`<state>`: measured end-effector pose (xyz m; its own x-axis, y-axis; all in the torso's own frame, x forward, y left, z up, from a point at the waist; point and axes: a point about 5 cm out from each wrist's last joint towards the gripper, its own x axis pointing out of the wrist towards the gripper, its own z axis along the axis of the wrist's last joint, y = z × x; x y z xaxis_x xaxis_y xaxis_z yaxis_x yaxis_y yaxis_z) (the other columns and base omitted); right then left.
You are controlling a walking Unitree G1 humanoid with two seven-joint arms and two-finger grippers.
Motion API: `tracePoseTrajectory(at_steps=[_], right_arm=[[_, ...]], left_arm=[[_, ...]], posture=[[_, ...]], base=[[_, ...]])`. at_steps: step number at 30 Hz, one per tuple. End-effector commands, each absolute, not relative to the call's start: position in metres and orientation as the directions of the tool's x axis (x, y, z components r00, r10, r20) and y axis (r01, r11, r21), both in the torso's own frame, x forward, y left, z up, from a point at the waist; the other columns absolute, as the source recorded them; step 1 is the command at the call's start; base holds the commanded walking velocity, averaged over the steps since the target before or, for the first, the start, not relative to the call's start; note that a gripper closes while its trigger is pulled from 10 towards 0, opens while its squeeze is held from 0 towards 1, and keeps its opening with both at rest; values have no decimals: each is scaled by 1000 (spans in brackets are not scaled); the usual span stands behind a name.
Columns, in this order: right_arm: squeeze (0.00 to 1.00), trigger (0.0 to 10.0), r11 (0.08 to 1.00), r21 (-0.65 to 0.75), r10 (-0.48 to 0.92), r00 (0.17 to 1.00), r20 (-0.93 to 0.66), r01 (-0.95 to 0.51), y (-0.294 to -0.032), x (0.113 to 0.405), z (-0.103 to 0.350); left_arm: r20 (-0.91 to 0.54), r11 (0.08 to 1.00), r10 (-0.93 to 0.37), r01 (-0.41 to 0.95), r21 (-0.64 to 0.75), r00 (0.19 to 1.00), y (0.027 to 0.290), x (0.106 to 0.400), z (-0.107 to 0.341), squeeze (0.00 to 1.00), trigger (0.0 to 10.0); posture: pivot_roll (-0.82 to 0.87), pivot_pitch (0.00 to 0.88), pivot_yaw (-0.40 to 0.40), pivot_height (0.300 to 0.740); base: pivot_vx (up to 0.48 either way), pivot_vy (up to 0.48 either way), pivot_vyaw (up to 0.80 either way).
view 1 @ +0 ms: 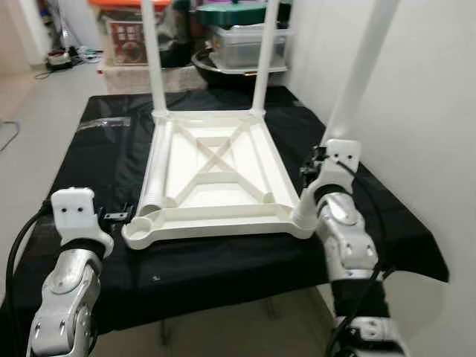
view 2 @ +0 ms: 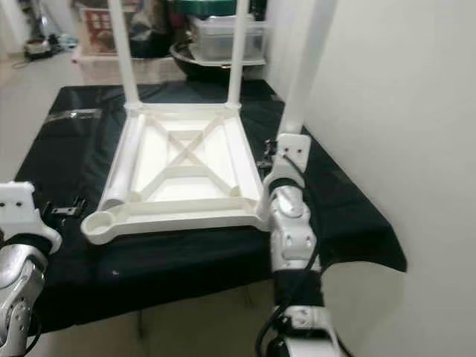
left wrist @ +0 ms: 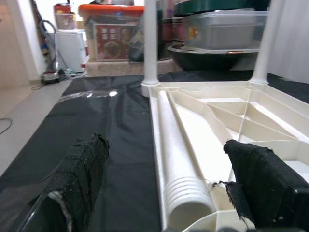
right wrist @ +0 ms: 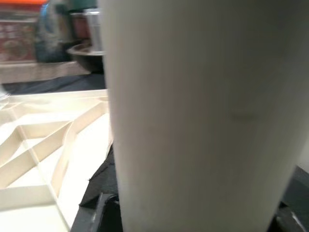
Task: Building children table
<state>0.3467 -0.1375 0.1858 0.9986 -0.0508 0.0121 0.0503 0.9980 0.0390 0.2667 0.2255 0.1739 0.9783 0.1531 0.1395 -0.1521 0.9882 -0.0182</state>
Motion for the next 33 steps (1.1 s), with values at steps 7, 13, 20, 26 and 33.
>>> tracePoseTrajectory(at_steps=[7, 13, 20, 26, 33], right_arm=[[0, 10000, 852, 127, 490, 859, 152, -508, -97, 356, 223], [0, 10000, 518, 86, 828, 524, 199, -851, -99, 342, 245], [0, 10000, 307, 34, 946, 309, 101, -951, -74, 329, 228], [0, 0, 683, 109, 727, 686, -6, -722, -69, 371, 203], [0, 0, 963, 111, 256, 962, -95, -245, -114, 389, 197]], left_arm=[[116, 990, 143, -144, 1, 983, 232, 274, 168, 0, 10000], [100, 990, 141, -141, -14, 985, 232, 275, 161, 0, 10000], [89, 989, 146, -144, -27, 985, 229, 274, 157, 0, 10000], [86, 988, 151, -149, -30, 985, 229, 272, 154, 0, 10000], [82, 988, 155, -152, -41, 985, 230, 271, 153, 0, 10000]], posture=[[32, 0, -46, 740], [48, 0, -75, 740], [68, 0, -92, 740], [76, 0, -101, 740], [62, 0, -95, 740]], base=[[0, 0, 0], [0, 0, 0], [0, 0, 0], [0, 0, 0], [0, 0, 0]])
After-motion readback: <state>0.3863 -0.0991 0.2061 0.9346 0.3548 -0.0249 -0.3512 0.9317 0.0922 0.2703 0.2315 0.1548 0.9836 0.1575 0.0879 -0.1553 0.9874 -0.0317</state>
